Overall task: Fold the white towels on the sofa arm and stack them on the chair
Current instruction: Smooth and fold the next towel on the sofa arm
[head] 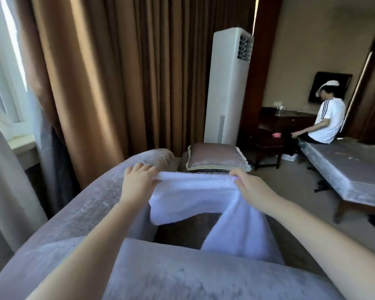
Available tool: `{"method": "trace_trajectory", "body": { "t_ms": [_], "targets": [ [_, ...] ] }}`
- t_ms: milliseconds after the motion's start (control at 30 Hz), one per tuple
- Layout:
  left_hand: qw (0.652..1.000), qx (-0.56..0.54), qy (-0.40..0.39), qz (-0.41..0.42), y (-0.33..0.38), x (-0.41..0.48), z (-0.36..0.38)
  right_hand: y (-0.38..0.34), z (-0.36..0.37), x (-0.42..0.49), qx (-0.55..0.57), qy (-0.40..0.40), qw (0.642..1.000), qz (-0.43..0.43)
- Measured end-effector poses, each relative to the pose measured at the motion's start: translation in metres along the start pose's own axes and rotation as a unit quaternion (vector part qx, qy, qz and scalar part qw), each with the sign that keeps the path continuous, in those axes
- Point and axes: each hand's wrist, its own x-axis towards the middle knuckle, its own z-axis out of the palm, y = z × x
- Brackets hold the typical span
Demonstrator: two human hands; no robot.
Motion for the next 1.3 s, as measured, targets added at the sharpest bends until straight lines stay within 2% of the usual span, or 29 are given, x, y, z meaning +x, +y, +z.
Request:
{"method": "trace_trajectory", "body": {
  "t_ms": [100,400,500,733,833,900,1000,1133,1200,1300],
  "targets": [
    [0.997,-0.070,0.026,-0.010,0.015,-0.003,-0.040,-0.011,-0.030,-0.020,-0.011,0.023,0.999,0.021],
    [0.965,-0.263,0.014,-0.006,0.054,-0.021,-0.156,-0.051,-0.107,-0.097,-0.064,0.142,0.987,-0.033],
    [0.964,-0.267,0.001,0.001,0.063,-0.026,-0.193,-0.053,-0.121,-0.121,-0.098,0.141,0.985,-0.018],
    [0.971,-0.227,0.017,0.068,0.076,-0.033,-0.242,-0.060,-0.152,-0.151,-0.094,0.213,0.972,-0.036],
    [0.981,-0.183,0.007,0.059,0.076,-0.030,-0.238,-0.057,-0.157,-0.146,-0.103,0.225,0.968,-0.032],
    [0.988,-0.146,-0.019,0.047,0.075,-0.029,-0.219,-0.049,-0.147,-0.139,-0.112,0.200,0.973,-0.017],
    [0.991,-0.076,-0.096,0.054,0.076,-0.040,-0.164,-0.036,-0.105,-0.131,-0.179,0.122,0.976,0.025],
    [0.972,-0.013,-0.217,0.089,0.070,-0.088,-0.088,-0.027,-0.033,-0.137,-0.300,0.023,0.953,0.048],
    [0.973,-0.007,-0.196,0.125,0.063,-0.110,-0.069,-0.026,-0.006,-0.139,-0.322,0.021,0.946,0.031],
    [0.981,-0.048,-0.042,0.185,0.057,-0.130,-0.063,-0.035,0.017,-0.133,-0.312,0.090,0.945,-0.036]
  ]
}}
